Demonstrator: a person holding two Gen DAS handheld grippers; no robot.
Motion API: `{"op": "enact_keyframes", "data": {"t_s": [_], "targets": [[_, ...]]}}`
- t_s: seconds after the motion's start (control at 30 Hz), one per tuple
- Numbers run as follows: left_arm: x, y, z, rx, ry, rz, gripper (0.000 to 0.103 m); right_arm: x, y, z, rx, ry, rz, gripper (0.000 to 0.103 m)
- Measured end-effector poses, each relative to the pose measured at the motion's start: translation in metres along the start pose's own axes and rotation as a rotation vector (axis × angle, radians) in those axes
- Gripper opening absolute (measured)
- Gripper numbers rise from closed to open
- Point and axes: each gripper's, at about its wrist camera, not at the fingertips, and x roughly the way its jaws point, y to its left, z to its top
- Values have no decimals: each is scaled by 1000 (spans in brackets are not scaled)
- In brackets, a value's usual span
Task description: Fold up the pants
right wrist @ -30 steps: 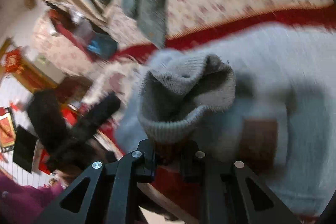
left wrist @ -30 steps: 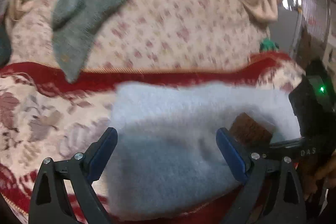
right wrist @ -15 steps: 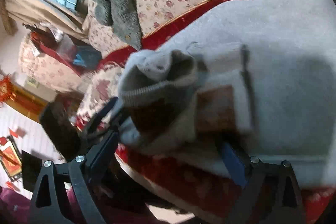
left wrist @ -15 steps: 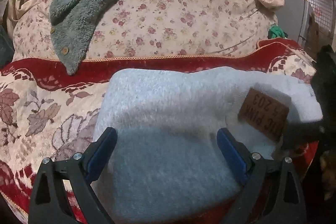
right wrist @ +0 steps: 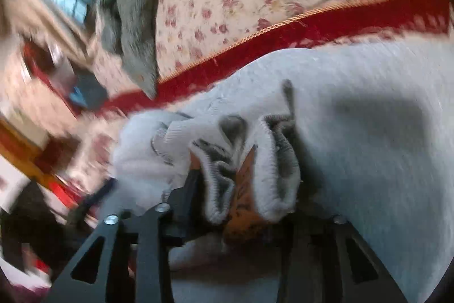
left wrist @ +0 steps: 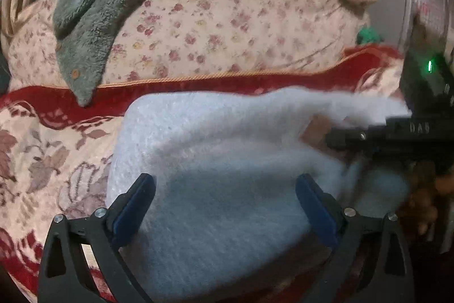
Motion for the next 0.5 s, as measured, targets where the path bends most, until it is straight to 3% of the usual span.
{"op": "enact_keyframes", "data": {"t_s": [0.03,0.13,0.23,0.37,0.5], "targets": [[-8,5,7,-48,-1,-30,99,-10,-1,-2,13,-12,-13,62],[-26,10,28,-85,-67,-27,99,-38,7,-6,15,-59,-31,65],[-28,4,49,-60,-111,7,100,-51,35,-8,-100,-107,-41,66],[18,-1,60,-31,-3,70,100,-41,68,-3,-247,-108,-8,66],[70,17,55,-129,167,81,100,1,67,-8,-340,-20,-74,61]]}}
